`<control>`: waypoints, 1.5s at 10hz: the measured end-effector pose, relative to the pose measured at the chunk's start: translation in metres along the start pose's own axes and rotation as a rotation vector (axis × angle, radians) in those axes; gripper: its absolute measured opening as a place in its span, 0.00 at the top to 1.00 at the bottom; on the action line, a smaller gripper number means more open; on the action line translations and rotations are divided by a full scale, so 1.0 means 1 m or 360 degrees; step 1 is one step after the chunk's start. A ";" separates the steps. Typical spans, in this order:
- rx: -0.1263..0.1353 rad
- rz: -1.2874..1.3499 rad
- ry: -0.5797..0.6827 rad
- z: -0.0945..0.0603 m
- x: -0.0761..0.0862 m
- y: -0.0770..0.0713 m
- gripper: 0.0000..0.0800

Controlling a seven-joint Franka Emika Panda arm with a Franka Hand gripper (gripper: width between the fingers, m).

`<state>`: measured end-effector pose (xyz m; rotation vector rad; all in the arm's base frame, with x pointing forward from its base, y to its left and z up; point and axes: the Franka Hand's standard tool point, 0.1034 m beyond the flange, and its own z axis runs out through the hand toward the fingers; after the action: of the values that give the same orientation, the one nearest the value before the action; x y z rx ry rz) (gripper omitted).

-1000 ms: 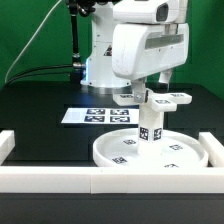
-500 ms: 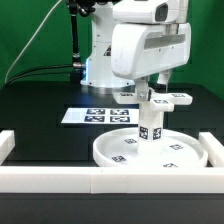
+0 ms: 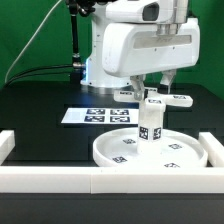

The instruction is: Assemble round table

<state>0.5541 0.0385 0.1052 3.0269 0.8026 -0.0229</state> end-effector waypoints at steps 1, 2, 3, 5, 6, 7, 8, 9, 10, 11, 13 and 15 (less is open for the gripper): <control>0.0024 0.0229 0.0019 0.001 -0.002 0.003 0.46; 0.0049 0.0495 0.0054 0.001 -0.003 0.003 0.46; 0.0067 0.0684 0.0068 0.001 -0.004 0.002 0.46; 0.0080 0.1074 0.0090 0.001 -0.003 0.001 0.46; 0.0081 0.1217 0.0100 0.001 -0.001 0.000 0.46; 0.0084 0.1291 0.0098 0.001 -0.001 0.000 0.46; 0.0087 0.1385 0.0096 0.001 -0.001 0.000 0.46; 0.0091 0.1485 0.0094 0.001 -0.001 0.000 0.46; 0.0095 0.1591 0.0091 0.001 -0.001 0.000 0.46; 0.0098 0.1675 0.0090 0.001 -0.001 0.000 0.46; 0.0117 0.1980 0.0102 0.001 0.001 -0.002 0.46; 0.0136 0.2269 0.0100 0.001 0.001 -0.001 0.46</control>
Offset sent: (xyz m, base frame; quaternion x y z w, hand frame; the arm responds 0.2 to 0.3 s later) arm -0.0231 -0.0001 -0.0171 0.0439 -0.0252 0.3383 0.9397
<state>0.5548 0.0401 0.1042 2.8883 -1.4105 0.0497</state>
